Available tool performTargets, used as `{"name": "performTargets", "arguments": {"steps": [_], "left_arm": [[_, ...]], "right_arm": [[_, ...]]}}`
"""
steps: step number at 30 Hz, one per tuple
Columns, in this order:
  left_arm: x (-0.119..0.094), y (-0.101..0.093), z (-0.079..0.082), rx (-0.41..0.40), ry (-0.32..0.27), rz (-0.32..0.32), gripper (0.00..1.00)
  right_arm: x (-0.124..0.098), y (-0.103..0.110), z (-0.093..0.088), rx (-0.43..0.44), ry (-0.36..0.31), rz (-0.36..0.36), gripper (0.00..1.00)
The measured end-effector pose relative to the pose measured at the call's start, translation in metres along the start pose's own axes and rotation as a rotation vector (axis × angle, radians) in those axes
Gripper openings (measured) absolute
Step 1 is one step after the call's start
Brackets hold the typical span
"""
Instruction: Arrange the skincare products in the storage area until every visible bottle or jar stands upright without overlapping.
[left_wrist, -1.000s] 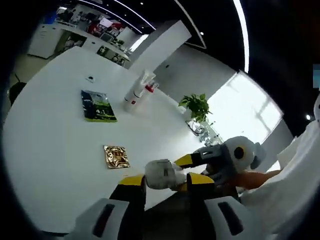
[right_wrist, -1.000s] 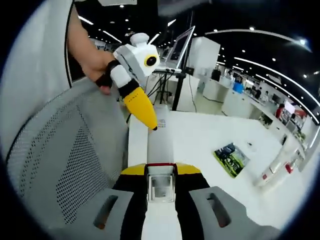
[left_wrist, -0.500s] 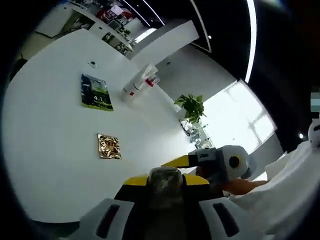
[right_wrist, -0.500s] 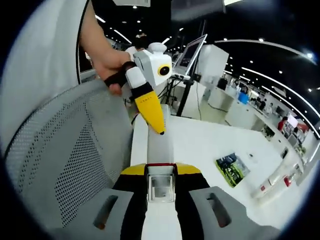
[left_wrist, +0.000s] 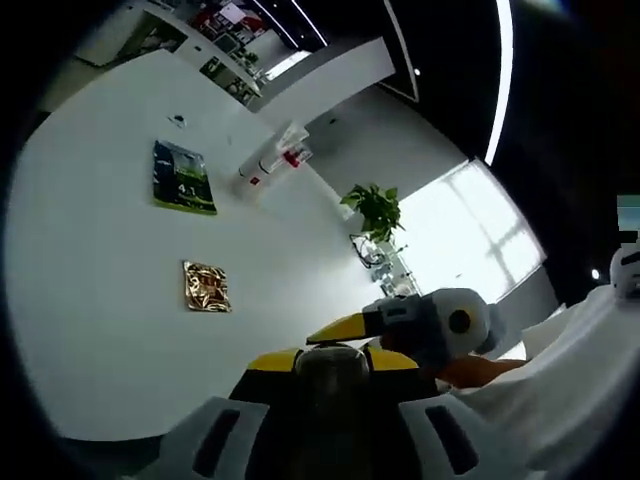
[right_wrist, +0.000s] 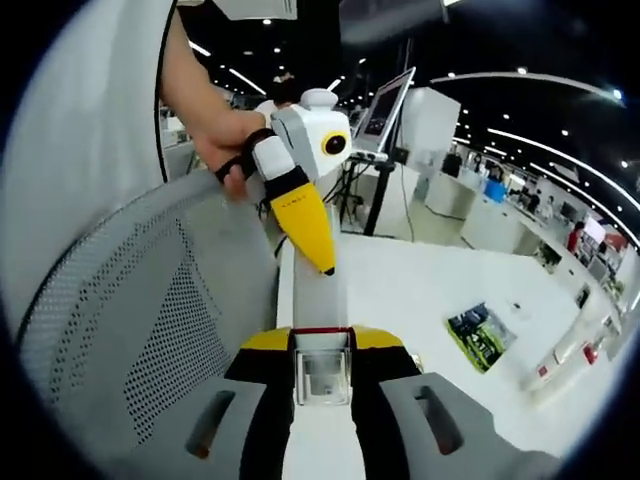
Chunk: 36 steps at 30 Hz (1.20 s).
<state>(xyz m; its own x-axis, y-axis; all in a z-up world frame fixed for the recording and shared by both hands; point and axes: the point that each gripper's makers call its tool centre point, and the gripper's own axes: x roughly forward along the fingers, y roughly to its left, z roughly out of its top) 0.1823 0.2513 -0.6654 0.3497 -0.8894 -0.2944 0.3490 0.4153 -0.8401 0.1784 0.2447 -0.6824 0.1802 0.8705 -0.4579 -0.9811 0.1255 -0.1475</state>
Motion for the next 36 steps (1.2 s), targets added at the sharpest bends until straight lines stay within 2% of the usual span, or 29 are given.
{"name": "performTargets", "arguments": {"steps": [1,3,4,6,9,11,14,16,18,19,21,23,25,27,28,30,33,36], "left_arm": [[0.000,0.000,0.001,0.006,-0.007,0.002,0.24],[-0.001,0.003,0.004,0.020,-0.022,0.015,0.24],[-0.002,0.009,0.007,0.043,-0.037,0.045,0.24],[-0.002,0.008,0.007,0.028,-0.039,0.037,0.24],[-0.003,0.006,0.009,0.046,-0.052,0.037,0.24],[-0.003,0.007,0.011,0.046,-0.061,0.042,0.24],[-0.004,0.011,0.017,0.039,-0.086,0.060,0.24],[-0.006,0.016,0.021,0.031,-0.109,0.077,0.24],[-0.009,0.020,0.031,-0.009,-0.159,0.089,0.24],[-0.012,0.021,0.041,-0.040,-0.213,0.079,0.24],[-0.017,0.025,0.055,-0.087,-0.294,0.074,0.24],[-0.019,0.028,0.062,-0.095,-0.343,0.081,0.24],[-0.022,0.029,0.065,-0.098,-0.368,0.075,0.24],[-0.022,0.027,0.067,-0.094,-0.384,0.075,0.24],[-0.022,0.026,0.067,-0.098,-0.389,0.071,0.24],[-0.022,0.026,0.071,-0.104,-0.411,0.071,0.24],[-0.020,0.022,0.071,-0.105,-0.418,0.059,0.24],[-0.015,0.012,0.067,-0.080,-0.402,0.024,0.24]], "right_arm": [[0.000,0.002,0.000,0.037,-0.004,0.008,0.19],[0.000,0.001,0.001,0.037,-0.005,0.006,0.19],[0.000,0.002,0.001,0.103,-0.008,0.007,0.21],[0.002,0.001,0.000,0.231,-0.025,0.009,0.27],[0.000,-0.007,-0.004,0.287,-0.031,-0.009,0.34],[-0.001,-0.008,-0.006,0.363,-0.046,-0.003,0.34],[-0.002,-0.011,-0.008,0.398,-0.047,-0.008,0.35],[-0.003,-0.012,-0.006,0.470,-0.061,-0.009,0.38],[-0.004,-0.013,-0.006,0.571,-0.067,-0.008,0.43],[-0.004,-0.013,-0.005,0.655,-0.076,0.000,0.46],[-0.003,-0.013,-0.004,0.749,-0.089,0.016,0.49],[-0.003,-0.015,0.000,0.809,-0.117,0.016,0.52],[-0.003,-0.016,0.009,0.906,-0.165,0.034,0.53],[-0.001,-0.015,0.008,1.034,-0.168,0.058,0.54],[0.000,-0.012,0.010,1.089,-0.172,0.095,0.55],[0.002,-0.008,0.012,1.149,-0.177,0.126,0.55],[0.003,-0.003,0.027,1.180,-0.227,0.185,0.53],[-0.001,-0.005,0.051,1.271,-0.340,0.263,0.53]]}}
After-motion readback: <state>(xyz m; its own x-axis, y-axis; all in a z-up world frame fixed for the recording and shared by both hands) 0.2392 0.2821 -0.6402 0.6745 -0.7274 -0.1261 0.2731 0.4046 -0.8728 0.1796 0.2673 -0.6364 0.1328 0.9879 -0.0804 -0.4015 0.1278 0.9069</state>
